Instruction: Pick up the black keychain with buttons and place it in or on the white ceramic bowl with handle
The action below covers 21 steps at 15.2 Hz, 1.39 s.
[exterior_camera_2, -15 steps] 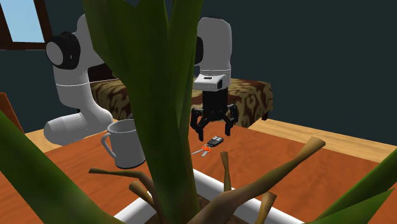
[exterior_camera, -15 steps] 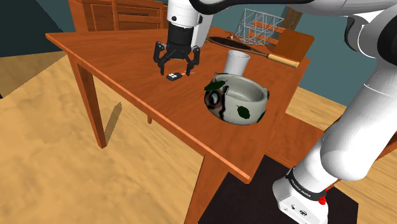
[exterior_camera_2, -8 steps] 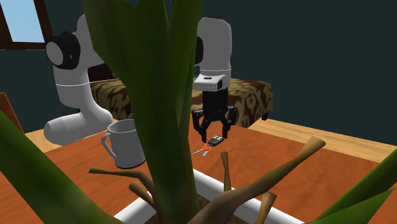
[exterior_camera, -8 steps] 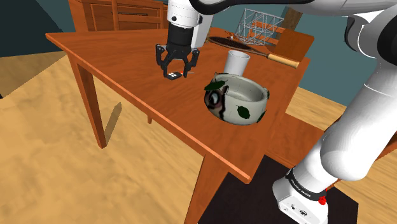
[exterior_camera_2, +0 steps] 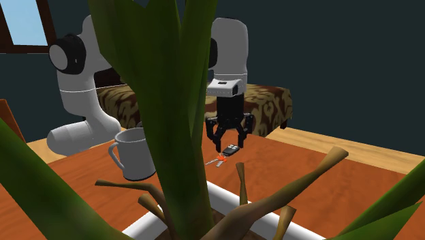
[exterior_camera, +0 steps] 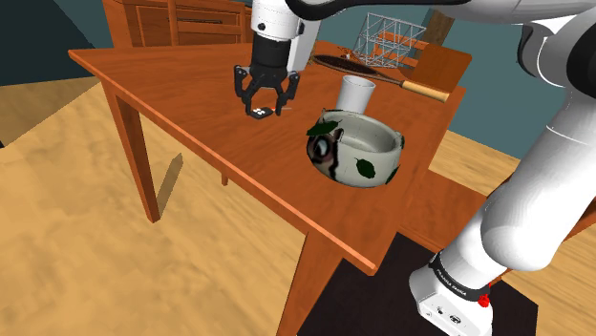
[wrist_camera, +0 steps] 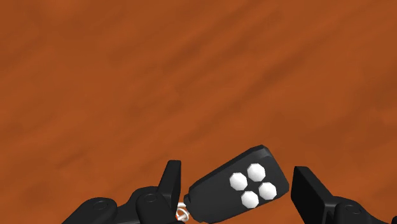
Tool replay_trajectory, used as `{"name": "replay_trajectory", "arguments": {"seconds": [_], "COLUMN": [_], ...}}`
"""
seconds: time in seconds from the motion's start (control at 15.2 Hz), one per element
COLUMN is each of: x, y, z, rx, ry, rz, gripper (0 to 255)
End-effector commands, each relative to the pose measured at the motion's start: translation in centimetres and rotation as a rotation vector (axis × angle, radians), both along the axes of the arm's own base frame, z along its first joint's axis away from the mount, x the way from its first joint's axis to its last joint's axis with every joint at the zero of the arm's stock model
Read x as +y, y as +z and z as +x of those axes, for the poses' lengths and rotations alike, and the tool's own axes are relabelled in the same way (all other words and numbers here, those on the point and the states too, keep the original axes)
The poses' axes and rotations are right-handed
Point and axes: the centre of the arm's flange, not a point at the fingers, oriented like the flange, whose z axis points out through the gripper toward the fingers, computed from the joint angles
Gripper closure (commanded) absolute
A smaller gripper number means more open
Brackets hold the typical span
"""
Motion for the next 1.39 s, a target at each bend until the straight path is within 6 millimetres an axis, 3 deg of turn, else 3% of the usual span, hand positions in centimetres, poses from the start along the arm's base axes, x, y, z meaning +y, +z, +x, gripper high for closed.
{"name": "replay_trajectory", "arguments": {"seconds": [0.0,1.32], "x": [0.0,0.0], "y": [0.8,11.4], "z": [0.0,0.0], "rx": [0.000,0.000], "ry": [0.000,0.000], "rz": [0.000,0.000], "gripper": [255,255]}}
